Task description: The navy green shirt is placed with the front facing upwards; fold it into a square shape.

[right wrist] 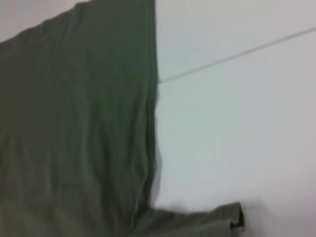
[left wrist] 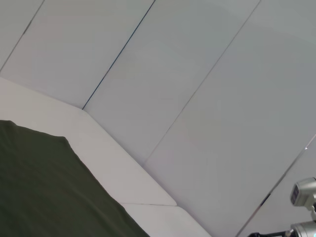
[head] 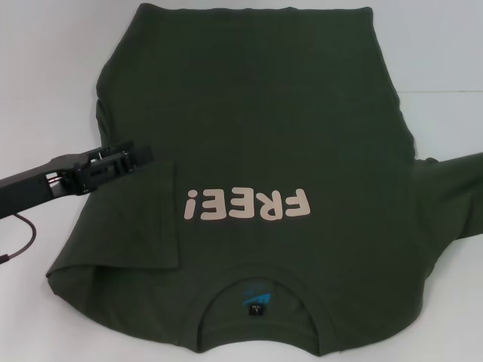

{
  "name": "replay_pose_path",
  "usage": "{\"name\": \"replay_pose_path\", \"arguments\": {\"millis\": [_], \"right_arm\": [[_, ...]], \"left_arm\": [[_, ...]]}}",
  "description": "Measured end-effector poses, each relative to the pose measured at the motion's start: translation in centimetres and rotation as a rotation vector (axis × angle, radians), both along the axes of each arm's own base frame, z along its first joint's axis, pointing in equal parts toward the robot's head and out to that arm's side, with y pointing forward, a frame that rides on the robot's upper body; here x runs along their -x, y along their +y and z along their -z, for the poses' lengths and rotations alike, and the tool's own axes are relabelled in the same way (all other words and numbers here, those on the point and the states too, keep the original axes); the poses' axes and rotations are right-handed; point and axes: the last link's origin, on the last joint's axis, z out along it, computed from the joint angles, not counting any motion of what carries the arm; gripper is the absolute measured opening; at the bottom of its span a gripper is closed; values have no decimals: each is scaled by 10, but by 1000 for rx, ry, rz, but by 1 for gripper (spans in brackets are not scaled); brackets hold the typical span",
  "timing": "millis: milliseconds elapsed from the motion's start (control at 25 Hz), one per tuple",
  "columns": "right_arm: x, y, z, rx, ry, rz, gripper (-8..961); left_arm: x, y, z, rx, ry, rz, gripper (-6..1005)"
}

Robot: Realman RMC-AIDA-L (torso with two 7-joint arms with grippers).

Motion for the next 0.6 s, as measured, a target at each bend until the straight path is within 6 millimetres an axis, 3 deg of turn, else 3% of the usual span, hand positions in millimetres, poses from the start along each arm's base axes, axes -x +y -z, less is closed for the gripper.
{"name": "replay_pose_path", "arguments": {"millis": [360,600], "right_arm": [[17,22,-6,-50,-12,-15,12],[32,29,3,-4,8,-48,13]], "left_arm": [[-1,0,-3,-13,-28,3,560],[-2,-1,-2,-12,-32,2,556]]}}
